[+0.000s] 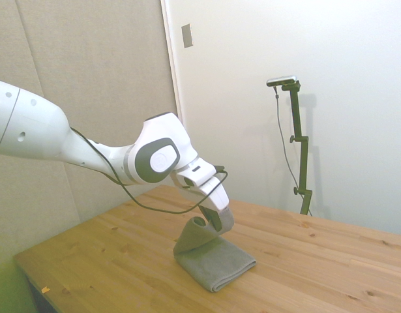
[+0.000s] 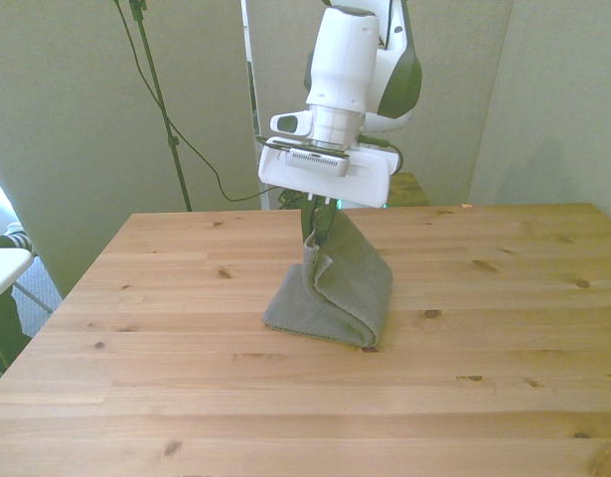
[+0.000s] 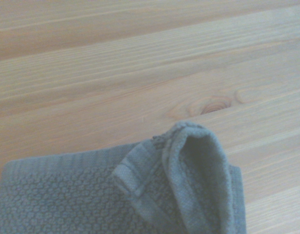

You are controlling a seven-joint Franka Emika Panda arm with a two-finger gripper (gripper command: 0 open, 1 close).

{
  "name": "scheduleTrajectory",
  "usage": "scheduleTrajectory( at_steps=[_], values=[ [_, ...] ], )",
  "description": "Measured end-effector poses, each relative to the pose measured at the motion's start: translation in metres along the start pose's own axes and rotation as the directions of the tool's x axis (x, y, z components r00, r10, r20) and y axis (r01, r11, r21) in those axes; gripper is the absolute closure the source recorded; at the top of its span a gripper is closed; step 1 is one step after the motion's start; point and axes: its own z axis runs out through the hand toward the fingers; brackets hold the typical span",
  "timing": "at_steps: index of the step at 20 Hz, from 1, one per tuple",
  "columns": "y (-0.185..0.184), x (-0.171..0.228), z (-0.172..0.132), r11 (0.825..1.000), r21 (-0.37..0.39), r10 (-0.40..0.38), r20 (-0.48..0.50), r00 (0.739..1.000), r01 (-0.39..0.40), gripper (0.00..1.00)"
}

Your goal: Fold the towel

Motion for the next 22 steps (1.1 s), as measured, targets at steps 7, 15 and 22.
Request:
scheduleTrajectory(
  at_steps=[7,15,22],
  values=[
    [0.007,0.021,0.006,1.000,0.006,0.029,0.002,1.000,-0.029,0.00],
    [0.018,0.029,-0.021,0.999,0.046,0.026,0.061,0.998,-0.029,0.00],
    [0.074,-0.053,-0.066,0.996,0.069,-0.071,0.147,0.987,0.061,0.00]
  ],
)
